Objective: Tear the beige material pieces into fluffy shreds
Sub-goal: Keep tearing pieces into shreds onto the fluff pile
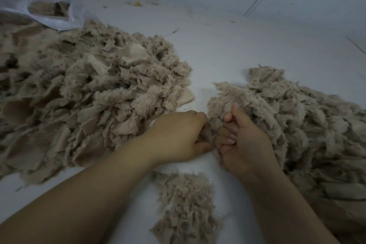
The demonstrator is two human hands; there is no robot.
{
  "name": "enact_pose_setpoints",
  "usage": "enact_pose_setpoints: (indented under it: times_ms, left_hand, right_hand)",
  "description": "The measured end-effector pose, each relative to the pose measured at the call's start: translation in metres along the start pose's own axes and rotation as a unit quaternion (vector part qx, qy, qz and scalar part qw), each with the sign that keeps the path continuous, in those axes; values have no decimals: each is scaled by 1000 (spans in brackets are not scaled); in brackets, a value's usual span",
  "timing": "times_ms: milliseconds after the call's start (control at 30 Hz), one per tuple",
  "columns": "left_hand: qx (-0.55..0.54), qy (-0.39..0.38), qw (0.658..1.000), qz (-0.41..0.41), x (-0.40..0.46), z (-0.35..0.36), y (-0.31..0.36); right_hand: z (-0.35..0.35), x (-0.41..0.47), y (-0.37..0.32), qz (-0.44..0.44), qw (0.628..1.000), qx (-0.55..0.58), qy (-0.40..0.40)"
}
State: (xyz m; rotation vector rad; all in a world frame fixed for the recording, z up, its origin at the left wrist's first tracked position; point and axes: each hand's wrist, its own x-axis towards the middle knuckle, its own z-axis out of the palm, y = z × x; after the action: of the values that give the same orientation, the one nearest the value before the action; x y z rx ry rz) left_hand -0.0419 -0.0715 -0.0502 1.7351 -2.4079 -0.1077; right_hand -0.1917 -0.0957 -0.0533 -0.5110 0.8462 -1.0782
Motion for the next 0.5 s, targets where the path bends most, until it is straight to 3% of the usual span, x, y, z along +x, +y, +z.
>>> enact_pose_setpoints:
  times_ms: [67, 267, 467, 500]
  left_hand:
    - [-31, 29, 999, -14, 1, 5, 2]
    - [-138, 19, 986, -94, 5, 8, 9]
    - [-162, 28, 976, -139, 6, 16, 15]
    - [-219, 17, 964, -151, 7, 14, 13]
  right_hand:
    - [1, 1, 2, -2, 1000, 10, 5]
    - [2, 4, 7, -11, 1000, 21, 0]
    - [0, 7, 10, -26, 1000, 16, 4]
    - [0, 7, 11, -26, 1000, 14, 5]
